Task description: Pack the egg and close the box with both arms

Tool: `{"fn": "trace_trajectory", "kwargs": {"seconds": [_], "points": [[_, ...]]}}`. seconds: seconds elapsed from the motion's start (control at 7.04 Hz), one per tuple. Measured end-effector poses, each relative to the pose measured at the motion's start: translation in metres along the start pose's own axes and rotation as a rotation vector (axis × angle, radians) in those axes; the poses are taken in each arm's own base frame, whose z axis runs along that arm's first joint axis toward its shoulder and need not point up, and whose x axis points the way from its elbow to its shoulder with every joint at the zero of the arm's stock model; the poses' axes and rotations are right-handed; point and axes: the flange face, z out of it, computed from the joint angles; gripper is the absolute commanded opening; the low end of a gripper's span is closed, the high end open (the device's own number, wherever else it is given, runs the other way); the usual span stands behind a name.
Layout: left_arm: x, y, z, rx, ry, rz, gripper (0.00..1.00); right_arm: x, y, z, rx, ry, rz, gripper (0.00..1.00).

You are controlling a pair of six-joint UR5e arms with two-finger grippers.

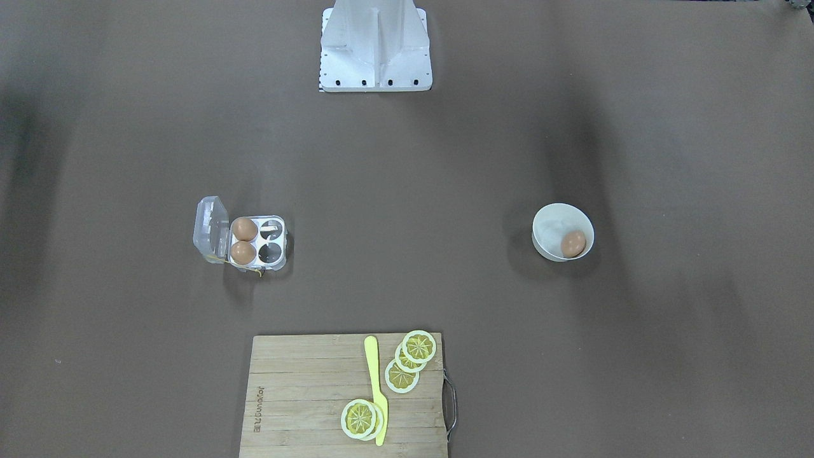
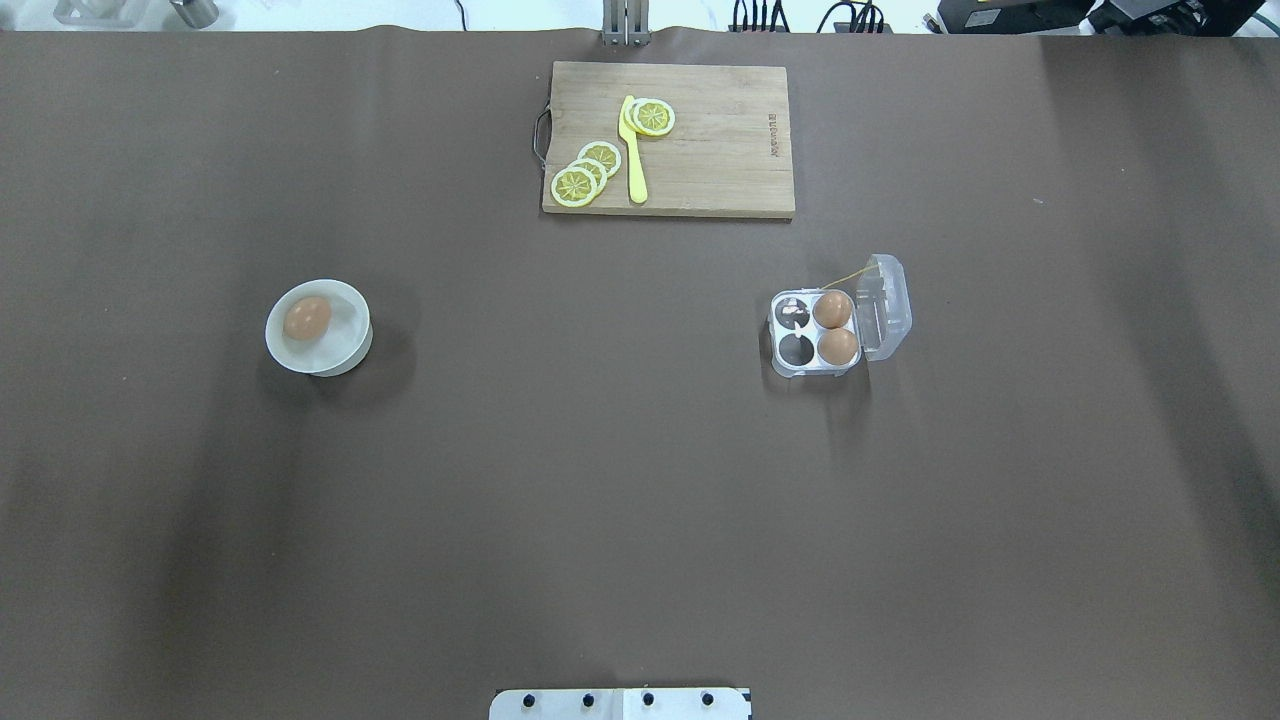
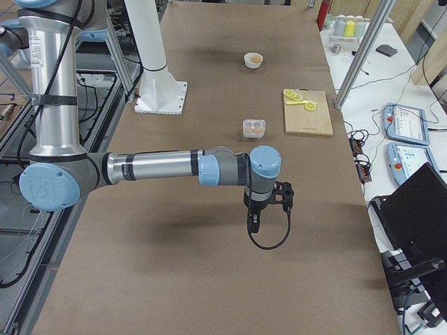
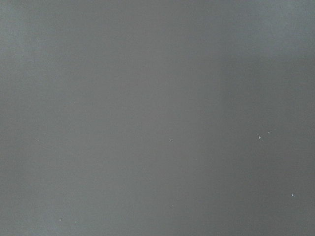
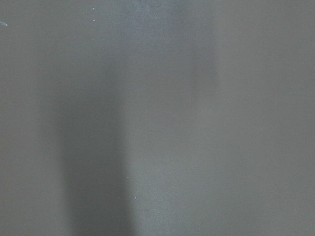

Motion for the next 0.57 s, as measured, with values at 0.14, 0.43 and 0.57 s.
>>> {"fn": "trace_trajectory", "kwargs": {"seconds": [0.14, 0.43, 0.57], "points": [[0.0003, -0.0002, -0.0002, 0.001, 0.0, 0.001, 0.99, -0.0001, 0.0, -0.0001, 0.0, 0.0, 0.0, 1.0], [0.0018, -0.0006, -0.0014, 0.003, 0.002, 0.004, 0.99, -0.0004, 0.0, -0.0005, 0.001, 0.0, -0.001, 1.0], [0.0028, -0.0004, -0.0025, 0.005, 0.002, 0.006, 0.99, -0.002, -0.0003, -0.002, 0.003, -0.001, -0.003, 1.0]]}}
